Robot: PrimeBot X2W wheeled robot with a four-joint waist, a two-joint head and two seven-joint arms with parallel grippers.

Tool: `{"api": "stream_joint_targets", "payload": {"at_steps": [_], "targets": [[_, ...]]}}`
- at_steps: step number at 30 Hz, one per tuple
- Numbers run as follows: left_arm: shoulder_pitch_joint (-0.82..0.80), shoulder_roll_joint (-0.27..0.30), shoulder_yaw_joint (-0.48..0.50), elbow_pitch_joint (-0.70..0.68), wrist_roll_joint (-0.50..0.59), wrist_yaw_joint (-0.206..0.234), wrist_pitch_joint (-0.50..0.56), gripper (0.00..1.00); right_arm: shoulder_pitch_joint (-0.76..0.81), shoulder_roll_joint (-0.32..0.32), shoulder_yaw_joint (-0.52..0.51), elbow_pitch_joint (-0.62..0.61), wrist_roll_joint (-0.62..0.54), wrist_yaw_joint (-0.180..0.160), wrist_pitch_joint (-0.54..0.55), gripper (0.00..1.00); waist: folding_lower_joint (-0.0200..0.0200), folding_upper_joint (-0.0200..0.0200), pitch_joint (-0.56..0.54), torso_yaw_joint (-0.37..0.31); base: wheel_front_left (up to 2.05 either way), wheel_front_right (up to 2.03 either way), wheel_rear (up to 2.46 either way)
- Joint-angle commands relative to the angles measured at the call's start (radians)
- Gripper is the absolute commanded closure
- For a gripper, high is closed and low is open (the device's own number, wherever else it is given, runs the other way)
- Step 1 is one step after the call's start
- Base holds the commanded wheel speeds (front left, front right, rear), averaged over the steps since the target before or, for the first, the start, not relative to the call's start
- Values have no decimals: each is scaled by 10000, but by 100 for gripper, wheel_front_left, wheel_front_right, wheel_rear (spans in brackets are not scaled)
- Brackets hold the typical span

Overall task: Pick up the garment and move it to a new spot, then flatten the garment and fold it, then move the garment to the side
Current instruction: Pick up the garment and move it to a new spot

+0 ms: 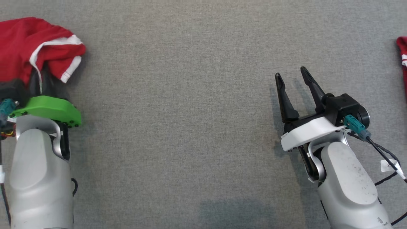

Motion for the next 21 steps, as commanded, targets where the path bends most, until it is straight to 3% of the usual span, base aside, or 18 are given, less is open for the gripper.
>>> {"api": "stream_joint_targets", "payload": {"at_steps": [1, 10, 14, 21], "targets": [[186, -81, -180, -147, 68, -77, 4, 100, 110, 23, -15, 22, 65, -15, -29, 0, -1, 0, -278, -343, 0, 0, 0], [522, -721, -1689, -454, -420, -243, 2, 100, 248, 107, -139, 45, 299, -15, -29, 0, -1, 0, -622, -1329, 0, 0, 0], [603, -775, -2824, -358, -609, -240, 4, 100, 312, 112, -141, 59, 603, -15, -29, 0, -1, 0, -729, -1798, 0, 0, 0], [932, -790, -4981, -740, -2062, -238, 4, 100, 411, 111, -72, 102, 958, -15, -29, 0, -1, 0, -895, -2605, 0, 0, 0]]}}
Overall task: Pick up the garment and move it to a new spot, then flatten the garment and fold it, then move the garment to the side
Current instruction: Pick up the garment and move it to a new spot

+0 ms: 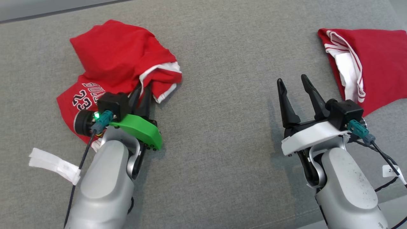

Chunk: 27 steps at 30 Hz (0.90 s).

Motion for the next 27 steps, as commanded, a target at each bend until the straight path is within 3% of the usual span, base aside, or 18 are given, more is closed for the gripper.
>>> {"api": "stream_joint_targets", "payload": {"at_steps": [1, 9, 12, 13, 14, 15, 27], "targets": [[164, 31, -356, -105, -252, -4, 2, 100, 156, -4, 11, 19, 94, -17, -29, 0, 0, -1, -190, -542, 0, 0, 0], [517, 38, -2398, -567, -1401, 493, 2, 100, 329, -3, -49, 47, 294, -15, -29, 0, 0, -1, -289, -939, 0, 0, 0], [668, 48, -2742, -687, -1566, 785, 2, 100, 341, -1, -102, 80, 277, -15, -29, 0, 0, -1, -333, -884, 0, 0, 0], [695, 48, -2758, -756, -1523, 913, 2, 69, 335, 1, -115, 82, 281, -15, -29, 0, 0, -1, -356, -829, 0, 0, 0], [764, 43, -2754, -798, -1459, 994, 4, 48, 334, 1, -126, 75, 288, -15, -29, 0, 0, -1, -383, -766, 0, 0, 0], [877, 42, -2697, -865, -1398, 1071, 4, 0, 336, -2, -129, 66, 282, -15, -29, 0, 0, -1, -410, -687, 0, 0, 0], [2774, 127, -243, -2011, -428, 1613, 4, 0, 598, -9, -182, 123, 8, -15, -29, 0, 0, -1, -1126, 511, 0, 0, 0]]}}
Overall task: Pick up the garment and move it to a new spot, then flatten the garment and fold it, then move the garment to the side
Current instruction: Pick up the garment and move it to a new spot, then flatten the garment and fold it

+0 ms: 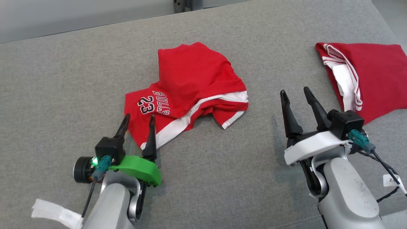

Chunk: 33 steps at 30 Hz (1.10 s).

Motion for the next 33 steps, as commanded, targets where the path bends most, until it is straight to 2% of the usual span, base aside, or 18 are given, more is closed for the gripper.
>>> {"api": "stream_joint_targets", "payload": {"at_steps": [1, 9, 17, 25, 28, 33], "targets": [[298, 61, 290, -145, 149, 70, 4, 0, 140, -14, -33, 48, -72, -15, -27, 0, 0, 0, -373, 449, 0, 0, 0], [1473, 21, 1982, -834, 882, 74, 6, 0, 511, -18, -67, 287, -160, -15, -29, 0, 0, 0, -989, 1002, 0, 0, 0], [2587, -46, 2900, -1539, 1072, 99, 6, 0, 924, -18, -55, 512, -241, -15, -29, 0, 0, 0, -1585, 1042, 0, 0, 0], [2825, -52, 2821, -1751, 800, 213, 6, 0, 1034, -17, -78, 502, -170, -15, -29, 0, 0, 0, -1586, 905, 0, 0, 0], [2591, -52, 2501, -1647, 685, -3, 6, 0, 966, -16, -62, 462, -197, -15, -29, 0, 0, 0, -1449, 854, 0, 0, 0], [2112, -51, 1592, -1250, -148, -440, 6, 0, 682, -16, -14, 405, -222, -15, -29, 0, 0, 0, -1047, 654, 0, 0, 0]]}}
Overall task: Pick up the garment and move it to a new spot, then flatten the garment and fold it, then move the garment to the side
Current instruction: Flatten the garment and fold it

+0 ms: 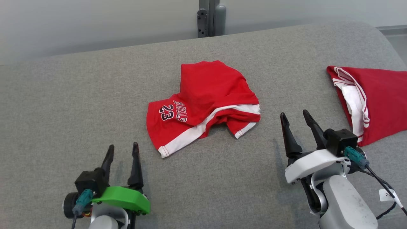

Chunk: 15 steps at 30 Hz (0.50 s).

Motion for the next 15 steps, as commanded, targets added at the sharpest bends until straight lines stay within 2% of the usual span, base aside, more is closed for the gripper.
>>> {"api": "stream_joint_targets", "payload": {"at_steps": [1, 5, 15], "targets": [[-234, 8, -229, 132, -251, -97, 6, 0, -174, -18, 9, -52, -47, -15, -29, 0, 0, 0, 269, -194, 0, 0, 0], [-624, 18, -970, 572, -713, -226, 6, 0, -316, -20, -8, -72, -86, -15, -29, 0, 0, 0, 597, -450, 0, 0, 0], [-1325, 24, -1940, 2015, -1259, -24, 5, 0, -568, -15, -195, -138, -186, -15, -29, 0, 0, 0, 1162, -887, 0, 0, 0]]}}
